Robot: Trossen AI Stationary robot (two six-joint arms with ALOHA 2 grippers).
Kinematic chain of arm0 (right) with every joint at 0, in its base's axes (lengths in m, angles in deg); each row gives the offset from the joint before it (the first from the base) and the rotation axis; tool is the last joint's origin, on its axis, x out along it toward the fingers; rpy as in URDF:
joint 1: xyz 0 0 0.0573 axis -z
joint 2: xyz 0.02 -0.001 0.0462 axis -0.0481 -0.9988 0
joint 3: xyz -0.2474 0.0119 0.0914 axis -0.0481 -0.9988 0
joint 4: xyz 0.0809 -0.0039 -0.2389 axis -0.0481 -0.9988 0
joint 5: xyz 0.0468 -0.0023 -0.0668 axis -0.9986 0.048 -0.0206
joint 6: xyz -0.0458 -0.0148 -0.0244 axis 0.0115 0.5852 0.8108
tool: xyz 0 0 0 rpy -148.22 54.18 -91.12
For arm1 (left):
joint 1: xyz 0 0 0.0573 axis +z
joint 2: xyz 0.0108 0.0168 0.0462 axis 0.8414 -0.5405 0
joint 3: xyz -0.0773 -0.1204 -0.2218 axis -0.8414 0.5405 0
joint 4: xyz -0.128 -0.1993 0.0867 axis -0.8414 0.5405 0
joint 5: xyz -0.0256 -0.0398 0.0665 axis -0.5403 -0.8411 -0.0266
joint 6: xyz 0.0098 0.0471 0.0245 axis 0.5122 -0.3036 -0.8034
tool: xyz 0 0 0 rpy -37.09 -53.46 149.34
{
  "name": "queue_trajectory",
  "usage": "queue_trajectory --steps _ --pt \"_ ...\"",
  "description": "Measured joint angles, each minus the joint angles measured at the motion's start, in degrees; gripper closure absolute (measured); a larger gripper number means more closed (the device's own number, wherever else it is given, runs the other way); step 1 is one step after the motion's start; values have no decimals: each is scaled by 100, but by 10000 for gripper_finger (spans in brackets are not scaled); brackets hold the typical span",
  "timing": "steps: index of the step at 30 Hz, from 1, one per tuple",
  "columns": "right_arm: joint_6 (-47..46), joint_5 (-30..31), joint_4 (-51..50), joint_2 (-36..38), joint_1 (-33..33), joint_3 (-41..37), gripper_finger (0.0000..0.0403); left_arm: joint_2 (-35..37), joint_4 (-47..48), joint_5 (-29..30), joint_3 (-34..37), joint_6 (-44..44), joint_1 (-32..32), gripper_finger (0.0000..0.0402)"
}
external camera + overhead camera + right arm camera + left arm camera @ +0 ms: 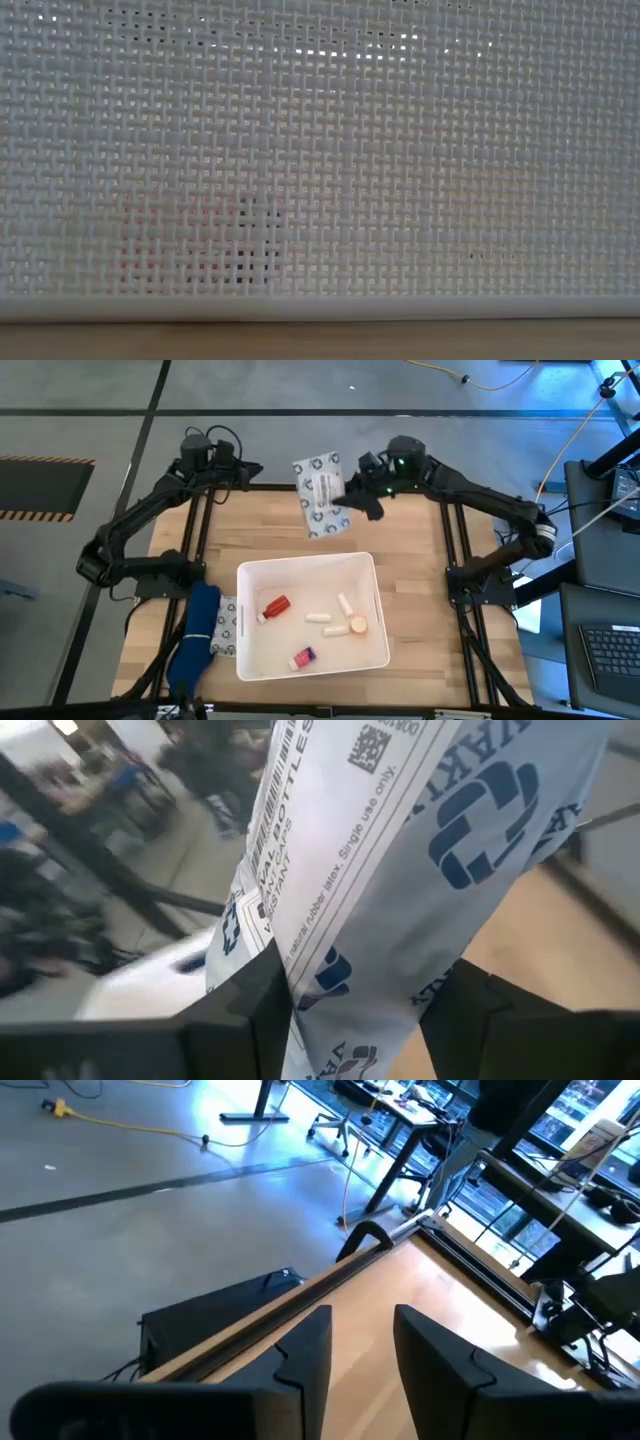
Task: Pick & place medical supplies in basket/bin
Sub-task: Put the top white mailer bag into the white bin
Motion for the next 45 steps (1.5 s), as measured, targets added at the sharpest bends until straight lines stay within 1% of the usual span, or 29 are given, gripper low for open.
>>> queue_trajectory --steps 1,4,7,12,16,18,24,29,31,33,36,38,39,41,43,45 --pt "-152 28 -14 95 -131 0 233 -12 9 1 0 -8 0 297" --pt "-1173 81 100 204 -530 73 233 -36 133 1 0 39 0 297" --pt "-1634 167 24 198 -1025 220 233 -28 279 0 0 36 2 297" --pt "-1976 933 -83 60 -2038 393 233 -12 614 -40 0 -458 1 297" --pt "-2734 1995 -400 -91 -2714 428 233 -12 1018 -42 0 -646 0 297" --pt "-3181 2358 -591 -211 -3009 427 233 -14 1257 -36 0 -798 2 297" --pt "-4343 3103 -510 -680 -3861 426 233 -14 1802 -22 0 -1382 0 299" --pt "-5115 3790 -480 -995 -4284 426 233 -14 1933 -2 0 -1520 1 297" --pt "-5298 3940 -470 -1098 -4389 426 233 -14 1930 -2 0 -1550 0 298" --pt "-5383 3943 -467 -1206 -4445 475 233 -14 1930 0 0 -1586 0 299" --pt "-5184 3954 -503 -1503 -4496 908 233 -14 1930 -2 0 -1628 0 298" --pt "-4973 3976 -709 -1750 -4499 1451 233 -14 1927 0 0 -1628 2 297" --pt "-4935 3976 -977 -1881 -4502 1760 233 -14 1927 0 0 -1628 0 297" --pt "-5006 4070 -1927 -2180 -4502 2394 233 -14 1930 -1 0 -1628 2 299" --pt "-5328 4139 -2821 -2515 -4502 2906 233 -14 1946 -2 0 -1630 0 299" --pt "-5519 4040 -3185 -2837 -4486 3245 233 -14 1971 0 0 -1638 2 298"
